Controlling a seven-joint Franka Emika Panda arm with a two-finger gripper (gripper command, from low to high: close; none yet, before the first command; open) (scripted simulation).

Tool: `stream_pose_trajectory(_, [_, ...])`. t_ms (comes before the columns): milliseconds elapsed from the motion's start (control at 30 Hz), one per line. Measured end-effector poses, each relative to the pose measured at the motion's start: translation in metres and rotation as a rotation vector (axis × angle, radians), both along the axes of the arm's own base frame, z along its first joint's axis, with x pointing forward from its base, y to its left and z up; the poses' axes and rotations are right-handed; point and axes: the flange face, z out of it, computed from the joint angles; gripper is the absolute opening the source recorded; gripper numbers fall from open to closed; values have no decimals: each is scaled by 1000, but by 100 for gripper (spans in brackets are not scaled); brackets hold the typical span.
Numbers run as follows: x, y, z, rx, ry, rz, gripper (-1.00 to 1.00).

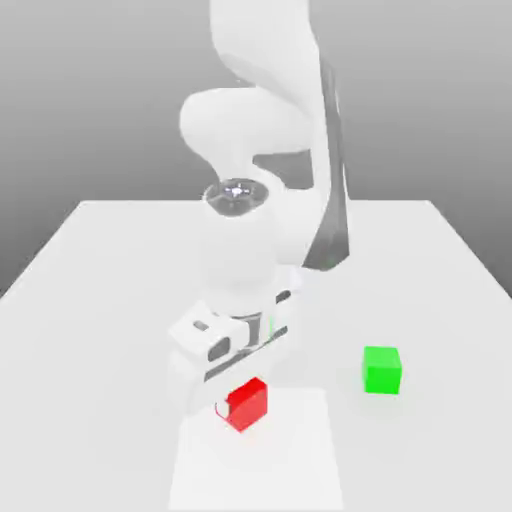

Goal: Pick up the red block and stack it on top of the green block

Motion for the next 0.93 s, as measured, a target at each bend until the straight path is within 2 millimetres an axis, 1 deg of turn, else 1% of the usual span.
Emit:
stream_pose_trajectory(233, [-5, -1, 31, 1, 8, -8, -100])
stream_pose_trajectory(267, [-7, 16, 34, 5, 11, 62, -100])
stream_pose_trajectory(300, [-11, 41, 38, 10, 14, 167, -100])
stream_pose_trajectory(367, [-22, 78, 44, 17, 19, 348, -100])
stream_pose_trajectory(433, [-35, 111, 50, 19, 20, 522, -100])
stream_pose_trajectory(533, [-62, 156, 59, 12, 18, 784, -100])
stream_pose_trajectory(600, [-80, 186, 58, 7, 15, 958, -100])
stream_pose_trajectory(633, [-89, 200, 52, 5, 13, 1042, -100])
stream_pose_trajectory(700, [-96, 210, 38, 4, 12, 1106, -100])
stream_pose_trajectory(800, [-98, 212, 13, -1, 11, 1122, -100])
stream_pose_trajectory(833, [-99, 211, 7, -2, 11, 1123, 100])
stream_pose_trajectory(933, [-98, 210, 7, -2, 11, 1120, 100])
